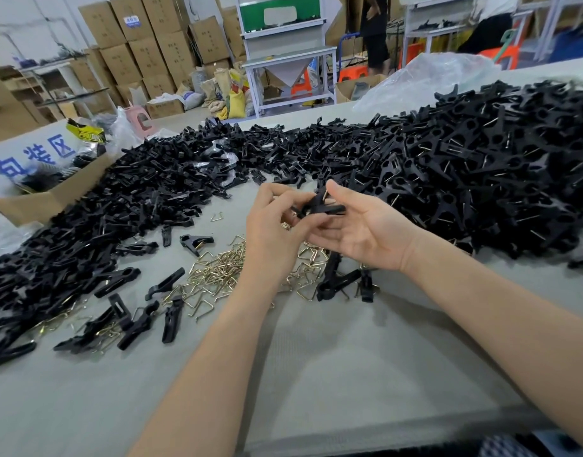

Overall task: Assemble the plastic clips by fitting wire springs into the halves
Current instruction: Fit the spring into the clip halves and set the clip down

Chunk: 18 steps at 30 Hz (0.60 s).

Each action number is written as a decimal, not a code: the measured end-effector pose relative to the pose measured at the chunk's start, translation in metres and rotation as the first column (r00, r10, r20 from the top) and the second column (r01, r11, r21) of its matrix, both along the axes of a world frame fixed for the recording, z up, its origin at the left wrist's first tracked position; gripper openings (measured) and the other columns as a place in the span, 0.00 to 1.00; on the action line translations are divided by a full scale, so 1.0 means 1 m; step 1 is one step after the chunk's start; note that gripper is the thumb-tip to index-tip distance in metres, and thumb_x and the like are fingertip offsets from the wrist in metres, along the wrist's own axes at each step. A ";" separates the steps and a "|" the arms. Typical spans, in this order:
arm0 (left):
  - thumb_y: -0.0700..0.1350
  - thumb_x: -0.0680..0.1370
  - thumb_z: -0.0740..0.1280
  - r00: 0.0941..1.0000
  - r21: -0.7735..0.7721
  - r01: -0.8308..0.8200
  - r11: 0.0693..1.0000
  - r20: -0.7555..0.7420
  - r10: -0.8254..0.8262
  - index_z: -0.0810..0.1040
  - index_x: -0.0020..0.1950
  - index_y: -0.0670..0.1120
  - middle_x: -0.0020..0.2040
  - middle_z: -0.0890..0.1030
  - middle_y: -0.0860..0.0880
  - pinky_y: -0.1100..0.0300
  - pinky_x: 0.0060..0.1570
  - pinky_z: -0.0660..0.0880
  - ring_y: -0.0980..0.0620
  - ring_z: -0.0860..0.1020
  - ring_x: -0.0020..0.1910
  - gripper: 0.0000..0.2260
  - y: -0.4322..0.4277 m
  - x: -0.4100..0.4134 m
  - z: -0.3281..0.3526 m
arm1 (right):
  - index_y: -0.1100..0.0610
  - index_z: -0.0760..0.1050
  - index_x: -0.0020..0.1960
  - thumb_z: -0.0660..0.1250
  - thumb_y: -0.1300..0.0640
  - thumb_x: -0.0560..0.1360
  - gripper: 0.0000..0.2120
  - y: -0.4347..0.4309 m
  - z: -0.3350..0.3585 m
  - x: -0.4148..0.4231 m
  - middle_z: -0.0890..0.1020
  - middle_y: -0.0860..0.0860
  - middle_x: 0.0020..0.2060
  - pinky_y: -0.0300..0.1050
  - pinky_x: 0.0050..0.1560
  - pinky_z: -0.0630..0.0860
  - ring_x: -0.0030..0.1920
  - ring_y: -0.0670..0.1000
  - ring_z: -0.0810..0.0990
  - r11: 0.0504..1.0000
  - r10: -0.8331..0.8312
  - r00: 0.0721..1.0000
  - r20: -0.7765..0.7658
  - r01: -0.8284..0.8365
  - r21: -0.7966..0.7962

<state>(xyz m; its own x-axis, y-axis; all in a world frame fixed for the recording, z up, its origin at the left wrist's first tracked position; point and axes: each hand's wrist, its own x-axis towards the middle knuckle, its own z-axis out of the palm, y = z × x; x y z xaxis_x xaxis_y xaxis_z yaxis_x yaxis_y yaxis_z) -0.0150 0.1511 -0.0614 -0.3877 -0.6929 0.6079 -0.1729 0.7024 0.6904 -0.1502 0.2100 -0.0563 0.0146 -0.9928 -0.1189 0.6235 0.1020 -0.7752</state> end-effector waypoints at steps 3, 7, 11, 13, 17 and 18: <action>0.37 0.69 0.75 0.999 0.032 0.023 0.999 -0.027 -0.022 0.82 0.51 0.46 0.47 0.72 0.53 0.67 0.43 0.71 0.62 0.69 0.37 0.12 0.000 0.001 0.001 | 0.63 0.75 0.58 0.70 0.49 0.68 0.24 0.000 0.000 -0.003 0.80 0.59 0.44 0.47 0.48 0.81 0.43 0.54 0.83 1.000 0.011 1.000 0.007 -0.011 0.007; 0.35 0.70 0.75 0.999 0.015 0.031 0.999 -0.015 -0.031 0.81 0.53 0.43 0.48 0.72 0.53 0.67 0.44 0.72 0.61 0.70 0.39 0.13 -0.001 0.002 0.000 | 0.63 0.74 0.61 0.70 0.50 0.67 0.26 -0.001 0.000 -0.004 0.81 0.60 0.46 0.48 0.49 0.81 0.45 0.54 0.83 1.000 -0.002 1.000 -0.021 0.002 -0.017; 0.36 0.71 0.74 1.000 -0.053 0.011 0.999 0.013 -0.010 0.80 0.55 0.44 0.51 0.74 0.51 0.71 0.48 0.70 0.65 0.72 0.44 0.13 -0.001 0.002 -0.001 | 0.64 0.73 0.64 0.71 0.52 0.66 0.29 -0.003 0.000 -0.004 0.77 0.64 0.56 0.50 0.53 0.80 0.52 0.57 0.81 0.998 -0.036 0.997 -0.075 0.032 -0.047; 0.37 0.72 0.73 0.999 -0.083 -0.012 0.996 0.030 0.015 0.80 0.54 0.46 0.50 0.74 0.56 0.70 0.49 0.70 0.66 0.72 0.48 0.12 -0.001 0.002 -0.001 | 0.63 0.74 0.60 0.70 0.52 0.66 0.26 -0.003 0.000 -0.003 0.79 0.63 0.53 0.50 0.53 0.80 0.50 0.56 0.82 0.998 -0.035 0.995 -0.094 0.030 -0.059; 0.39 0.73 0.73 0.997 -0.087 -0.033 0.996 0.064 0.038 0.79 0.52 0.49 0.47 0.75 0.59 0.69 0.47 0.70 0.65 0.72 0.46 0.10 -0.003 0.003 -0.002 | 0.59 0.77 0.48 0.70 0.53 0.69 0.11 -0.004 0.000 -0.006 0.83 0.57 0.43 0.47 0.45 0.81 0.43 0.54 0.84 0.983 -0.146 0.953 -0.265 0.110 -0.145; 0.40 0.73 0.73 0.997 -0.081 -0.036 0.996 0.073 0.041 0.79 0.52 0.49 0.47 0.77 0.58 0.68 0.48 0.70 0.65 0.73 0.46 0.09 -0.003 0.003 -0.003 | 0.58 0.77 0.43 0.70 0.55 0.71 0.06 -0.004 0.000 -0.006 0.83 0.55 0.41 0.46 0.44 0.81 0.42 0.53 0.84 0.971 -0.205 0.923 -0.327 0.151 -0.183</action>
<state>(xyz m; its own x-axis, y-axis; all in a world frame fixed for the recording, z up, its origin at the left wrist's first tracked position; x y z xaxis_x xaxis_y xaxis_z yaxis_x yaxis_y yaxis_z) -0.0117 0.1481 -0.0643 -0.4077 -0.6590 0.6320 -0.2495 0.7462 0.6172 -0.1561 0.2062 -0.0560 -0.1790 -0.9816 0.0666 0.3156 -0.1214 -0.9411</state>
